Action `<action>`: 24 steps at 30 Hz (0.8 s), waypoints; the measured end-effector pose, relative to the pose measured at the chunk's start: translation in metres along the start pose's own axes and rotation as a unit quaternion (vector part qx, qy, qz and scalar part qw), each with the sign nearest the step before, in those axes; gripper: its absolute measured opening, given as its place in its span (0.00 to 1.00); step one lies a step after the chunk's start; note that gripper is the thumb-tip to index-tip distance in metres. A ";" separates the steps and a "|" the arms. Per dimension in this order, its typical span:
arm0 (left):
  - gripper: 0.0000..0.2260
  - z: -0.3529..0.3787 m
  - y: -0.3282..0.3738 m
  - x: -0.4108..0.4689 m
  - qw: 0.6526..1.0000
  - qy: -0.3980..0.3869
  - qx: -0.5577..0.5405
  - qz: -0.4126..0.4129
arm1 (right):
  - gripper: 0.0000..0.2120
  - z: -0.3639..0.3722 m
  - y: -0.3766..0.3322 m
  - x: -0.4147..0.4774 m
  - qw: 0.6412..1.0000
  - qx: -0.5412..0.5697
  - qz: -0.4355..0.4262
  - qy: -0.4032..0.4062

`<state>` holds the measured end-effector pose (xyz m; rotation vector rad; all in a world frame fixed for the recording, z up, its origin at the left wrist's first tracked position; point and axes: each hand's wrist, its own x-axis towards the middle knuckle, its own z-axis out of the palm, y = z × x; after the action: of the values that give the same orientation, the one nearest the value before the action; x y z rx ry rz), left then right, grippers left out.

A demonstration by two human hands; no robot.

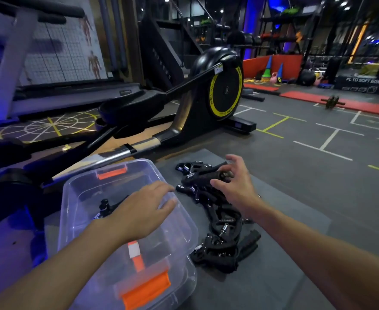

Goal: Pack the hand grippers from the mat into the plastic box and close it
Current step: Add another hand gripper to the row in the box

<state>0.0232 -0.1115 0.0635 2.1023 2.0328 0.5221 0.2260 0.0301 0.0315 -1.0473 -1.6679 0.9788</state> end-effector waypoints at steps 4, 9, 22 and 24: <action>0.19 -0.026 -0.009 -0.002 0.997 0.072 -0.040 -0.009 | 0.31 0.006 -0.048 -0.012 0.997 0.029 -0.041 -0.063; 0.16 -0.054 -0.029 -0.014 0.989 0.132 -0.056 -0.044 | 0.27 0.012 -0.088 -0.027 0.984 0.062 -0.086 -0.145; 0.25 -0.065 -0.072 -0.027 0.934 0.156 -0.310 -0.085 | 0.28 0.064 -0.110 -0.038 0.957 0.059 -0.129 -0.253; 0.31 -0.066 -0.076 -0.027 0.938 0.160 -0.296 -0.087 | 0.31 0.068 -0.111 -0.038 0.953 0.043 -0.138 -0.267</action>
<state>-0.0717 -0.1416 0.0933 1.5372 1.8580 1.3195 0.1460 -0.0516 0.1042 -0.4878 -2.1148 1.1994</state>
